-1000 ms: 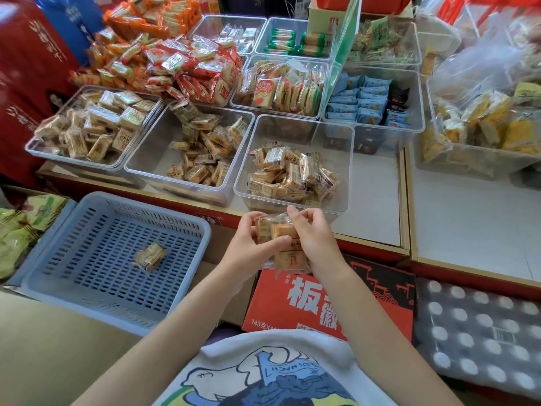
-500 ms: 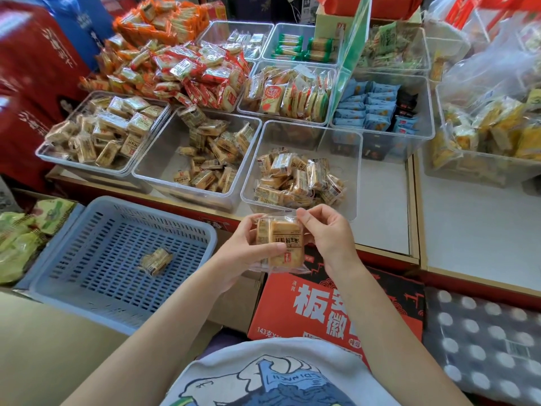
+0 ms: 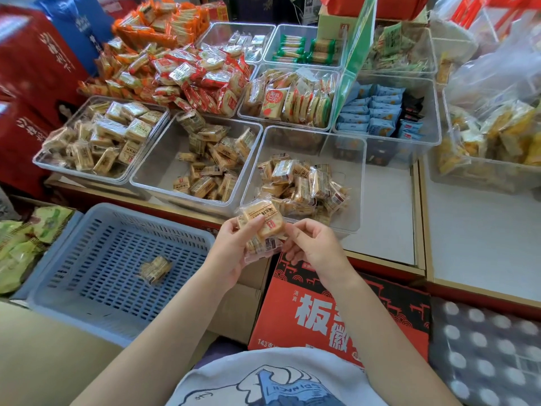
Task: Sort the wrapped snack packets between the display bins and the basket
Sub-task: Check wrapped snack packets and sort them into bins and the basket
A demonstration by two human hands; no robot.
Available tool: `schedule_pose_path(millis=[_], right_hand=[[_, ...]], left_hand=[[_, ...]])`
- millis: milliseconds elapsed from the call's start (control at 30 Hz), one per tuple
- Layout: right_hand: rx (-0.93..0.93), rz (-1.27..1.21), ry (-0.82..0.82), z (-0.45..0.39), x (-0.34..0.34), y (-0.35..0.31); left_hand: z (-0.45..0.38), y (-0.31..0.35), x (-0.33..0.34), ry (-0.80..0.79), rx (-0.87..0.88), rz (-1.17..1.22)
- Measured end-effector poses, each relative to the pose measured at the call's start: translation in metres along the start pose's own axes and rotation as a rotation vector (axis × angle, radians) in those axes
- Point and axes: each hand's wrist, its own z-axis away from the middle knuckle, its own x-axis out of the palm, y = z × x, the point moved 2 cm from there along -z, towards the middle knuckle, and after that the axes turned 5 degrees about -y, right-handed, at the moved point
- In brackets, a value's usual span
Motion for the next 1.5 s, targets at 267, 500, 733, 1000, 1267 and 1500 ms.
schedule_pose_path(millis=[267, 500, 733, 1000, 1267, 1500], right_hand=[[0.049, -0.018, 0.066, -0.015, -0.022, -0.002], [0.125, 0.029, 0.081, -0.050, -0.039, 0.001], [0.076, -0.106, 0.323, -0.134, -0.084, -0.017], [-0.162, 0.730, 0.435, -0.165, -0.089, -0.010], [0.035, 1.127, 0.126, -0.185, -0.070, 0.040], [0.031, 1.021, 0.309, -0.190, -0.057, 0.016]], left_hand=[[-0.030, 0.006, 0.010, 0.021, 0.018, -0.152], [-0.061, 0.016, 0.037, -0.158, -0.080, -0.444], [-0.125, 0.048, 0.038, -0.108, 0.023, -0.696], [-0.171, 0.033, 0.037, -0.066, 0.272, -1.714], [-0.188, 0.001, 0.018, -0.144, 0.332, -1.783], [-0.176, 0.016, 0.003, -0.134, 0.469, -1.694]])
